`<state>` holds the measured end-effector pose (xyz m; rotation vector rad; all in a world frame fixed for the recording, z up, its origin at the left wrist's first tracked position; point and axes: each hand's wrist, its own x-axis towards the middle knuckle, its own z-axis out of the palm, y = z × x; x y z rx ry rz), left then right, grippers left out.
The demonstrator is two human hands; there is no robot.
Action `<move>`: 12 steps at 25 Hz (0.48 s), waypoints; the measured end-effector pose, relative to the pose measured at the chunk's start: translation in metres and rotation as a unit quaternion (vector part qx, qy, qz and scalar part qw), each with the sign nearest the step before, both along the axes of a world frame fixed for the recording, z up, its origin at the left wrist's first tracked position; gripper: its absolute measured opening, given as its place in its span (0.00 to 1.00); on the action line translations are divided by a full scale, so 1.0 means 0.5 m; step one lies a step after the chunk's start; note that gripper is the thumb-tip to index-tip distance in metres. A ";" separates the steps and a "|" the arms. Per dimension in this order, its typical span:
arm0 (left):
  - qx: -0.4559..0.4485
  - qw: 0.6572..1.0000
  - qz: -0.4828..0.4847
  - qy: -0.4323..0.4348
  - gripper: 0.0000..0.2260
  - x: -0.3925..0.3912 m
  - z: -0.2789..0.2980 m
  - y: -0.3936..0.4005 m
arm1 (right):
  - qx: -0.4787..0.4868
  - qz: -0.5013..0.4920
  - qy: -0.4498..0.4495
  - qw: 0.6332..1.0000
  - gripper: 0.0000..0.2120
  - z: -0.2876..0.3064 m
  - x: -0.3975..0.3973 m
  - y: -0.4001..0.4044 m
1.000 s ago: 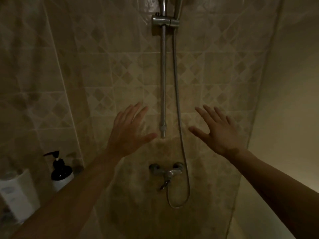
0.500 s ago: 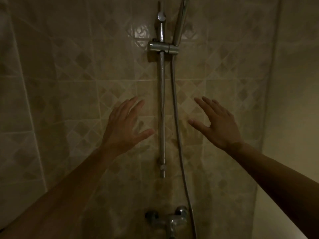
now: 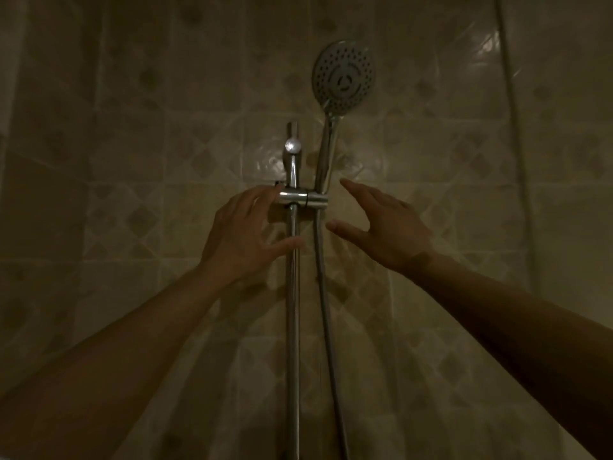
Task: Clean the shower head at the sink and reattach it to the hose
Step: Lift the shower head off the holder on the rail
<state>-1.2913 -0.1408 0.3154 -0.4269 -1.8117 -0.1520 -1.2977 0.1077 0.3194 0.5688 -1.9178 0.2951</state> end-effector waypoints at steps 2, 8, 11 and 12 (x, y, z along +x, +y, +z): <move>0.001 1.000 0.019 0.023 0.39 -0.027 0.050 0.017 | 0.000 -0.005 -0.001 1.000 0.39 0.037 -0.031 0.001; 0.020 0.999 0.000 0.034 0.39 -0.070 0.168 0.073 | -0.092 0.093 -0.048 0.990 0.35 0.135 -0.106 -0.019; 0.001 1.000 0.020 0.020 0.39 -0.085 0.201 0.100 | -0.123 0.185 -0.084 0.971 0.32 0.167 -0.115 -0.040; -0.008 0.999 0.028 0.015 0.38 -0.092 0.210 0.111 | -0.128 0.205 -0.086 0.967 0.31 0.174 -0.116 -0.047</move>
